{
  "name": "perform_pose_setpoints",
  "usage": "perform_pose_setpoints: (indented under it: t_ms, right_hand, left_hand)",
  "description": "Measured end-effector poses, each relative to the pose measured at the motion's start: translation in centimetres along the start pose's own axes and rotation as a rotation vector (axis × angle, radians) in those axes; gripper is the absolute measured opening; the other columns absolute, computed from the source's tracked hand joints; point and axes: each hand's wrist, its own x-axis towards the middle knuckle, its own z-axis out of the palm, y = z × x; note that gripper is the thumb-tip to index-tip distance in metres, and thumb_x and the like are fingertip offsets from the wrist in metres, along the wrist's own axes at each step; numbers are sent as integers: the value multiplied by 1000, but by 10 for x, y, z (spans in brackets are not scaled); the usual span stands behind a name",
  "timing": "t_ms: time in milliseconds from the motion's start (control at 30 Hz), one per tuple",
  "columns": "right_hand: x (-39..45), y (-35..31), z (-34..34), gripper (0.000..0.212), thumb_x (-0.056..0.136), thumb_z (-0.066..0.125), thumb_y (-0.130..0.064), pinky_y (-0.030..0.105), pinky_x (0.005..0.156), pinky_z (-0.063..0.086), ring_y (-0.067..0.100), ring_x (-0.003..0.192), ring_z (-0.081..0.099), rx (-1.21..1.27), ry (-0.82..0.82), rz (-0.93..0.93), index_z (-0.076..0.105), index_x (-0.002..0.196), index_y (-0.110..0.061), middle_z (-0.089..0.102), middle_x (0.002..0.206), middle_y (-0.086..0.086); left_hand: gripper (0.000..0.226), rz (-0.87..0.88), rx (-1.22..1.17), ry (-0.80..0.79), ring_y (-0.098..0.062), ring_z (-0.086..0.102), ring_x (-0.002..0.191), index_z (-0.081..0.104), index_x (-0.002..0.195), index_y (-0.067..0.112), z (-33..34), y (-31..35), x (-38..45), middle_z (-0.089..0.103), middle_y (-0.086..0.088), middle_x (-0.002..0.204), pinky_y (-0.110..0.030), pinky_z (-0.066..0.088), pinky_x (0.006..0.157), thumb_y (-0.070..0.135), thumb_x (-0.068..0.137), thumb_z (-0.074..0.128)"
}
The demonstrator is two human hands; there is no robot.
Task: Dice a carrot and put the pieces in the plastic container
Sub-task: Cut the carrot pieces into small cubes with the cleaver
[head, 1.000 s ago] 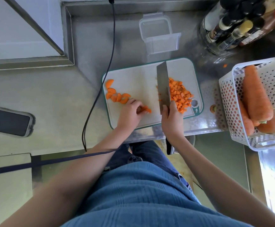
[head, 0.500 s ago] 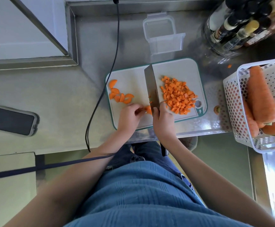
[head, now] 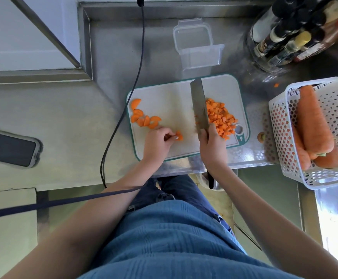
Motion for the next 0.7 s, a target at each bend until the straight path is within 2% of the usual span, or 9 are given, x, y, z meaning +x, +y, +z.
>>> perform_pose_setpoints:
  t_ms: [133, 200, 300, 400, 467, 600, 700]
  right_hand:
    - [-11, -12, 11, 15, 101, 39, -18, 30, 46, 23, 19, 49, 35, 37, -31, -89, 36, 89, -11, 39, 56, 0]
    - [-15, -18, 18, 17, 102, 39, -18, 31, 43, 20, 17, 46, 33, 45, -66, -112, 35, 88, -10, 37, 54, 0]
    - [-17, -21, 25, 17, 103, 36, -21, 30, 42, 20, 17, 46, 36, 29, -95, -103, 34, 90, -11, 40, 54, 1]
    - [-16, -21, 29, 15, 103, 34, -23, 30, 41, 22, 18, 48, 39, -1, -96, -64, 34, 93, -12, 42, 56, 3]
    - [-15, -20, 32, 16, 104, 33, -24, 30, 42, 25, 22, 50, 42, -20, -110, -40, 33, 93, -13, 43, 58, 3]
    - [-17, -23, 39, 15, 104, 30, -25, 37, 52, 43, 33, 65, 53, -130, -159, -10, 30, 94, -14, 52, 69, 12]
    - [-15, -23, 40, 15, 104, 30, -26, 37, 53, 42, 35, 68, 55, -150, -166, -16, 30, 94, -14, 52, 72, 13]
  left_hand:
    - [8, 8, 8, 31, -16, 61, 65, 72, 80, 4, -4, -2, -6, 69, -6, 74, -30, 50, 62, 11, 79, 73]
    - [2, 19, 19, 64, -16, 61, 67, 72, 79, 4, -8, -5, -9, 68, -5, 75, -28, 50, 63, 7, 80, 72]
    - [3, 32, 28, 57, -14, 60, 67, 71, 78, 6, -11, -6, -12, 67, -5, 76, -17, 46, 63, 2, 78, 71]
    - [3, 27, 57, 31, -15, 59, 67, 70, 78, 5, -9, -6, -10, 66, -5, 77, -22, 48, 63, 7, 78, 73]
    - [7, 27, 67, 15, -15, 59, 67, 70, 79, 5, -9, -6, -10, 66, -5, 78, -24, 48, 64, 11, 77, 74]
    - [8, 23, 101, 14, -17, 59, 66, 69, 80, 5, -8, -6, -9, 66, -6, 77, -29, 49, 62, 11, 78, 73]
    - [9, 30, 114, 18, -18, 60, 65, 69, 78, 4, -7, -6, -7, 66, -6, 75, -31, 50, 60, 11, 78, 73]
